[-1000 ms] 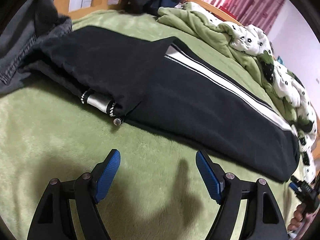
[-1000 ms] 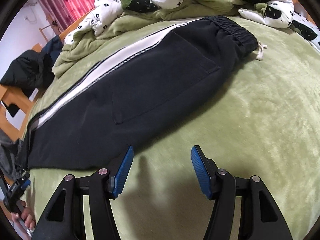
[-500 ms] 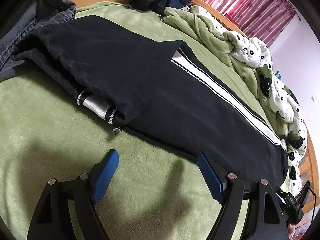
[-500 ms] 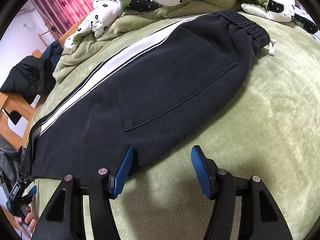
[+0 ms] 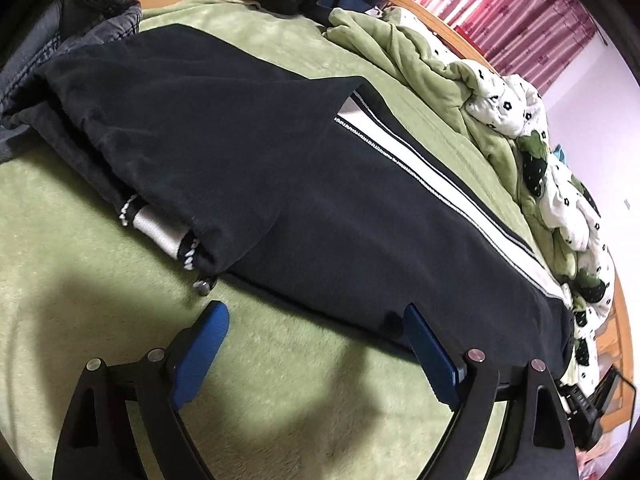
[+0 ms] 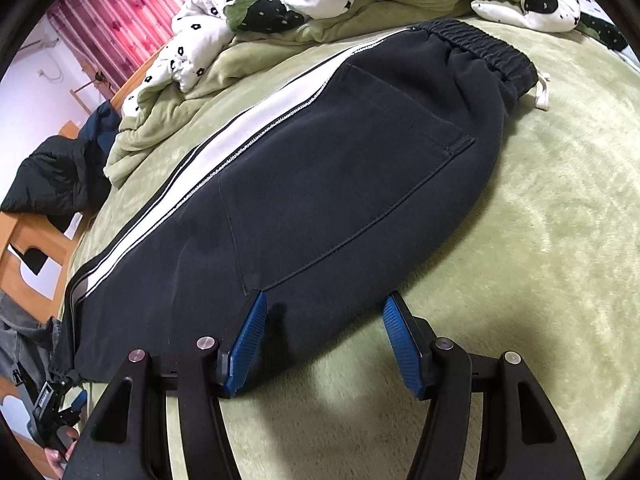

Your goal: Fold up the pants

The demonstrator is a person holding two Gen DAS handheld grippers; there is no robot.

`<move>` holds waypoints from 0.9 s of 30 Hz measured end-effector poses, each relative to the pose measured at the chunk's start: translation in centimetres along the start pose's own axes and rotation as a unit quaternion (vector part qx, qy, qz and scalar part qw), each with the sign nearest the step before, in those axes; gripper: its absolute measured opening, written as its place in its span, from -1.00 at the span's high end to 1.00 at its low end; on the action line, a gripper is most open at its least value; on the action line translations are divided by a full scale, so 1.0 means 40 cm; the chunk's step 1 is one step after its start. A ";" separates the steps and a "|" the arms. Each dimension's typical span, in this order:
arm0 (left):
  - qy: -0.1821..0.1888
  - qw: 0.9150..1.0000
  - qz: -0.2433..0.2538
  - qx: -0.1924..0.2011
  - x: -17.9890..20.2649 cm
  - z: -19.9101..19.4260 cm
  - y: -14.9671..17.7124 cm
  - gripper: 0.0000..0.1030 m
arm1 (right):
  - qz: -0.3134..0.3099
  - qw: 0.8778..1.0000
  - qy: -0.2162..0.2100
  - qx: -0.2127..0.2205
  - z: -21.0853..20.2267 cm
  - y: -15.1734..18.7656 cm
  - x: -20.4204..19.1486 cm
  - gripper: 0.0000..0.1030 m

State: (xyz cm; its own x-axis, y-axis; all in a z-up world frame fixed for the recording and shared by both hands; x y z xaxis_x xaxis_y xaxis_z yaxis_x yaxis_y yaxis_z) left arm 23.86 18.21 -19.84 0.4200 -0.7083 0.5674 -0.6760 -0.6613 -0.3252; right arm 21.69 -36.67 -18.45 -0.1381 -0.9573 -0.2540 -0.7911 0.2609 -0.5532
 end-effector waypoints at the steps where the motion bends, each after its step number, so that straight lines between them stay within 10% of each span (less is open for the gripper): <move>1: 0.004 1.000 -0.004 -0.002 0.002 0.003 -0.004 -0.74 | 0.001 1.000 0.000 -0.002 0.007 -0.003 -0.002 -0.16; 21: 0.009 0.999 -0.017 0.034 0.031 0.036 -0.020 -0.84 | -0.009 0.999 0.035 0.004 0.065 -0.047 -0.023 -0.23; 27: -0.014 0.998 -0.018 0.054 0.008 0.020 -0.021 0.18 | -0.012 0.998 0.060 0.018 0.057 -0.047 -0.015 0.57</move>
State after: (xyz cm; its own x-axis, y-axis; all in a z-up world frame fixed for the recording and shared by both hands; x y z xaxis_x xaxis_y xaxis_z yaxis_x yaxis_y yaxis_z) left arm 25.04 18.34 -20.01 0.4611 -0.6888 0.5594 -0.5912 -0.7086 -0.3851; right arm 24.62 -36.30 -19.08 -0.1923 -0.9706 -0.1450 -0.7736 0.2409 -0.5861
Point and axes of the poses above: each gripper's, at about its wrist camera, not at the fingertips, and z roughly the way its jaws point, x to its right, y to its underside, the point moved 4 cm from there along z, roughly the way its jaws point, and after that the axes turned 15 degrees about -z, right-handed, at the moved point
